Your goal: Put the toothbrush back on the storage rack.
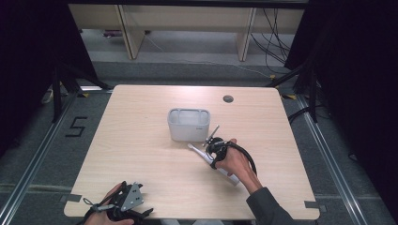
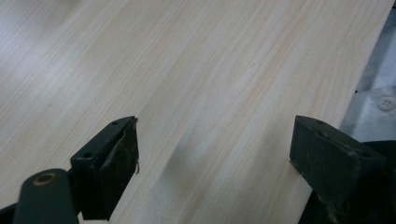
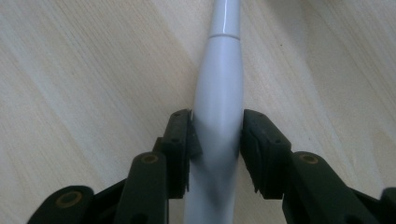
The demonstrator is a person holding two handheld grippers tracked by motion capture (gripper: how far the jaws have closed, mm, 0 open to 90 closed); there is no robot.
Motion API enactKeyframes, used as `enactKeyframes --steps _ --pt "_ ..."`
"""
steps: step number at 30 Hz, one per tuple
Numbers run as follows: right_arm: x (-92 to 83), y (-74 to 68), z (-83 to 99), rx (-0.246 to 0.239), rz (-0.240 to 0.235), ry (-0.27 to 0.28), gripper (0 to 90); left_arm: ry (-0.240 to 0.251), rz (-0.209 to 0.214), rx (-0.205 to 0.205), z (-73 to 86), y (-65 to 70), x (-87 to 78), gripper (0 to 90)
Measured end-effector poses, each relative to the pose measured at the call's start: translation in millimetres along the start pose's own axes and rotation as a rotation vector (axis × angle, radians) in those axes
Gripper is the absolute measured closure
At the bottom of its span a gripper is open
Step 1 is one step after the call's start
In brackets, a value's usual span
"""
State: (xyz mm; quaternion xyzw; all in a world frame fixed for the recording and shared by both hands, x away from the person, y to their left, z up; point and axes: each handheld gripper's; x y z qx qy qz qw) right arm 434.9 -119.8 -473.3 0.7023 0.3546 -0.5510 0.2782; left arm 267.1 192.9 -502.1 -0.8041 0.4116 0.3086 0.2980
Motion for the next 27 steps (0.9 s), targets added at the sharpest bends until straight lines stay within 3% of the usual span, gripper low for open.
enactKeyframes --steps 1,3,15,16,18,19,20,24,26,27 --pt "1.2 1.6 -0.4 -0.02 0.001 0.003 63.9 0.001 0.0 0.0 0.0 0.0 -0.1 15.3" --pt "2.5 0.2 -1.4 -0.005 0.004 -0.016 64.7 0.007 -0.006 -0.004 0.0 0.3 0.4 15.3" --pt "4.3 -0.4 -8.1 -0.055 0.0 -0.092 66.0 -0.001 -0.001 0.006 -0.2 -0.2 -0.5 15.3" --pt "4.2 -1.0 -8.4 -0.051 -0.001 -0.099 66.0 0.01 -0.001 -0.009 0.2 0.7 0.6 15.3" --pt "4.4 -0.8 -9.6 -0.059 -0.008 -0.112 66.0 0.002 0.002 0.0 -0.1 0.2 0.0 15.3" --pt "5.1 0.2 -9.8 -0.065 -0.011 -0.114 66.0 -0.019 0.028 0.005 -1.2 -1.0 -1.7 15.3" --pt "5.3 -0.2 -10.4 -0.063 -0.01 -0.12 65.9 -0.007 -0.002 0.004 -0.7 0.6 -0.8 15.3" --pt "5.6 -1.6 -14.0 -0.053 -0.028 -0.15 66.0 -0.005 0.001 0.003 -0.6 0.1 -0.5 15.3" --pt "5.0 -2.6 -15.4 -0.061 -0.003 -0.163 66.0 -0.007 0.001 0.004 -0.7 0.4 -0.7 15.3" --pt "7.0 -2.2 -15.4 -0.052 -0.033 -0.153 66.1 -0.006 -0.013 0.003 -0.6 1.1 -0.4 15.3"
Point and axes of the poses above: each handheld gripper's, and its own axes: x roughly forward along the jaws, z roughly out of its underside, y roughly to its right, and after that the axes turned 1 degree about y, right-handed
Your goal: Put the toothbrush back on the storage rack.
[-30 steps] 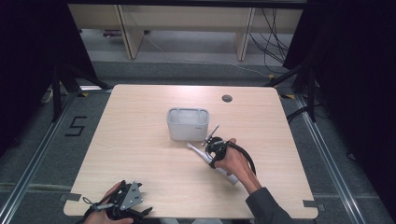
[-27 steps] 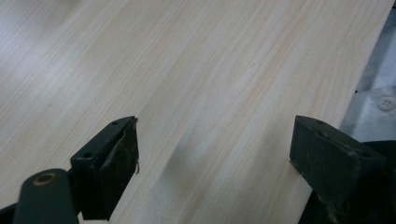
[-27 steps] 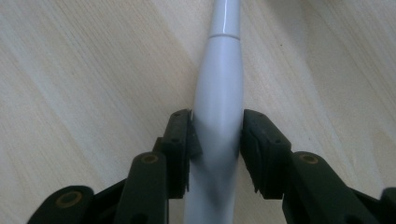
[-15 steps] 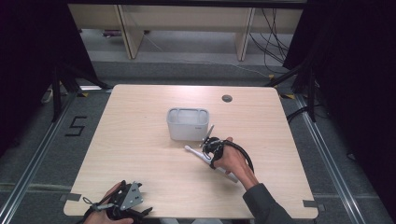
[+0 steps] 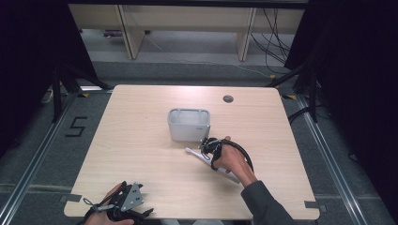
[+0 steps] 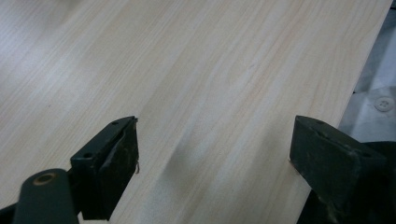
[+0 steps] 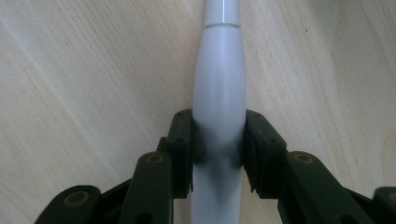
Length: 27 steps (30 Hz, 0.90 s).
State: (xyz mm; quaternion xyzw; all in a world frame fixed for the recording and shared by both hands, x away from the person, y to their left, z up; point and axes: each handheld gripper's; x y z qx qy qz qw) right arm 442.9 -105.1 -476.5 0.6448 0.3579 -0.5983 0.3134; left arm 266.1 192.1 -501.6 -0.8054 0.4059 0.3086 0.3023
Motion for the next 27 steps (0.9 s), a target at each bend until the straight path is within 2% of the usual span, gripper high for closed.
enactKeyframes --steps 2,3,4,5,7,8,9,13,14,15,16,20,24,25,26,27 --pt "-1.5 -0.2 -2.0 -0.02 0.03 -0.025 66.2 0.003 0.014 -0.001 0.2 -1.0 0.2 15.3" --pt "-1.5 -0.3 -2.5 -0.019 0.025 -0.029 66.2 0.007 0.014 -0.001 0.2 -0.9 0.3 15.3" --pt "-1.3 -0.5 -3.0 -0.024 0.035 -0.035 66.2 -0.017 0.043 0.003 -0.8 -2.3 -1.6 15.3" --pt "-1.2 0.2 -3.3 -0.035 0.047 -0.043 66.2 -0.001 0.013 0.001 -0.1 -0.6 -0.4 15.3" --pt "-0.1 3.4 -3.6 -0.07 0.055 -0.045 66.2 0.0 0.014 0.0 0.0 -1.0 -0.2 15.3" --pt "-1.3 0.4 -4.8 -0.034 0.044 -0.056 66.2 0.0 0.013 0.001 -0.1 -1.0 -0.2 15.3" --pt "-1.0 -0.7 -5.6 -0.023 0.027 -0.052 66.3 0.0 0.013 0.001 -0.3 -0.7 -0.4 15.3" --pt "-1.2 -0.9 -9.3 -0.031 0.031 -0.082 66.3 0.0 0.012 0.001 -0.2 -1.0 -0.5 15.3" --pt "-0.9 -2.2 -9.7 -0.019 0.04 -0.089 66.3 0.0 0.011 0.002 -0.4 -1.1 -0.7 15.3" --pt "-0.5 0.2 -9.5 -0.053 0.053 -0.094 66.3 0.0 0.011 0.002 -0.4 -1.0 -0.9 15.3" --pt "-0.5 -0.3 -9.6 -0.048 0.049 -0.095 66.3 0.001 0.012 0.002 -0.3 -1.0 -0.8 15.3" --pt "-0.4 0.4 -9.8 -0.056 0.047 -0.093 66.4 0.0 0.011 0.003 -0.4 -1.1 -0.8 15.3" --pt "-0.7 -1.1 -9.4 -0.043 0.048 -0.09 66.4 -0.002 0.011 0.004 -0.1 -1.5 -0.9 15.3" --pt "-0.8 -0.6 -9.0 -0.049 0.049 -0.089 66.5 -0.002 0.017 -0.01 0.2 -1.0 -0.6 15.3" --pt "-0.4 1.5 -7.8 -0.072 0.059 -0.079 66.5 0.001 0.011 0.005 -0.3 -1.5 -1.0 15.3" --pt "-0.8 -0.7 -7.2 -0.051 0.046 -0.082 66.5 0.001 0.012 0.003 -0.4 -1.3 -1.1 15.3"
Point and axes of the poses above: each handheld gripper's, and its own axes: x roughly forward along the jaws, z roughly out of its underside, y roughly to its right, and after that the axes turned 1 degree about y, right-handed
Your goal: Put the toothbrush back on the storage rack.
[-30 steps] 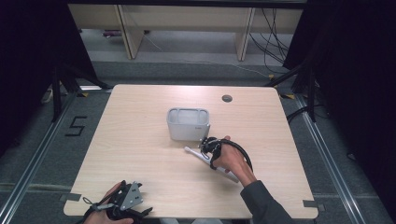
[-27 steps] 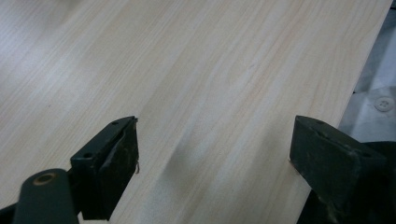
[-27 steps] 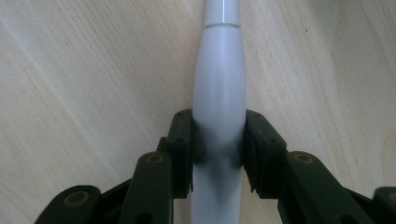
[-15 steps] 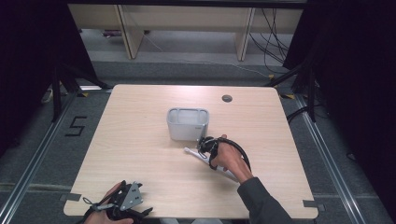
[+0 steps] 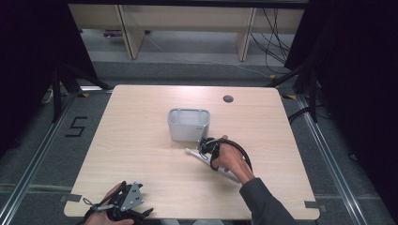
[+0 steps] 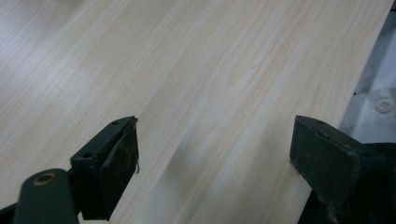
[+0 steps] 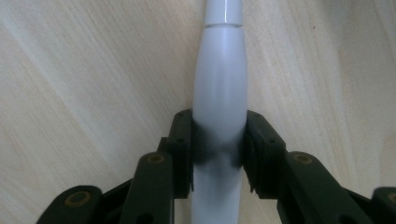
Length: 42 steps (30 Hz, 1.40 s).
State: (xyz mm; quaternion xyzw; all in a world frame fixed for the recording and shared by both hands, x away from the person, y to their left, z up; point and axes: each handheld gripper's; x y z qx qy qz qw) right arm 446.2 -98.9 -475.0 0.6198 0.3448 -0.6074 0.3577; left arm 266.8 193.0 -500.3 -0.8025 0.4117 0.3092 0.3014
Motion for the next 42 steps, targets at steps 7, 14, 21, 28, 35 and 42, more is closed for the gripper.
enactKeyframes --steps 7,14,21,28,35,42 --pt "-2.5 -0.5 9.4 0.003 0.0 0.044 66.6 -0.001 -0.001 -0.001 0.2 0.2 0.4 15.3" --pt "-19.1 -1.2 25.4 0.012 -0.009 0.171 66.7 -0.002 -0.001 -0.002 0.4 -0.2 0.5 15.3" --pt "-47.7 -0.9 50.5 0.037 0.03 0.364 66.7 0.002 -0.006 -0.009 0.4 -1.7 -0.2 15.3" --pt "-65.6 7.9 66.5 0.074 0.034 0.522 66.7 0.003 -0.006 -0.008 0.3 -1.6 -0.4 15.3" --pt "-69.4 10.0 69.0 0.103 0.035 0.616 66.7 0.013 -0.011 -0.006 0.7 -1.2 0.3 15.3" --pt "-75.0 16.0 69.9 0.097 0.029 0.786 66.7 0.008 -0.002 -0.002 0.9 -1.3 -0.2 15.3"
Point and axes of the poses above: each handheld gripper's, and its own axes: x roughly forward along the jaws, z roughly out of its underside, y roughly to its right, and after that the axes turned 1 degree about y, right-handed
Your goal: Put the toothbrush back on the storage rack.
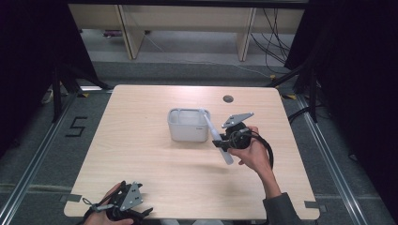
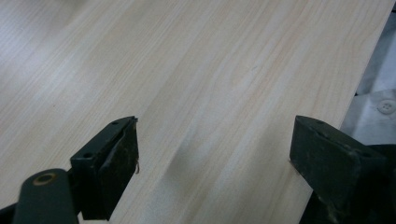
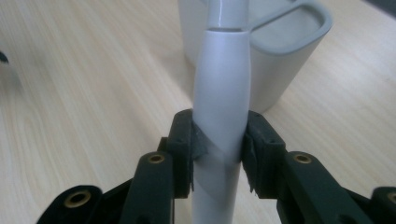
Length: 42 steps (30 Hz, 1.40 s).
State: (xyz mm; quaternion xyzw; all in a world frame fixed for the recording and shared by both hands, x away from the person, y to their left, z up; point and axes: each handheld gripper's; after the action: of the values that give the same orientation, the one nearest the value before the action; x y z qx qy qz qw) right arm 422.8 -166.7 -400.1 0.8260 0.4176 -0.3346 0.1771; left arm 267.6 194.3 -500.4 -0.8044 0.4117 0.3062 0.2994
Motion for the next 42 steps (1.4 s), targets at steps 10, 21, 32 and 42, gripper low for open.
enactKeyframes --steps 10,21,32,42 --pt "-7.2 8.3 -0.7 0.059 0.02 0.151 66.7 -0.002 0.004 0.001 -0.1 0.7 0.5 15.3" --pt "-3.2 12.2 -1.8 0.076 0.025 0.222 66.6 -0.001 0.003 0.002 -0.2 0.6 0.4 15.3" --pt "1.3 14.1 -11.3 0.117 0.023 0.282 66.6 -0.012 -0.003 0.002 -0.4 0.5 0.3 15.3" --pt "0.9 18.8 -24.3 0.12 0.034 0.332 66.6 -0.012 -0.001 0.002 -0.3 0.3 0.5 15.3"
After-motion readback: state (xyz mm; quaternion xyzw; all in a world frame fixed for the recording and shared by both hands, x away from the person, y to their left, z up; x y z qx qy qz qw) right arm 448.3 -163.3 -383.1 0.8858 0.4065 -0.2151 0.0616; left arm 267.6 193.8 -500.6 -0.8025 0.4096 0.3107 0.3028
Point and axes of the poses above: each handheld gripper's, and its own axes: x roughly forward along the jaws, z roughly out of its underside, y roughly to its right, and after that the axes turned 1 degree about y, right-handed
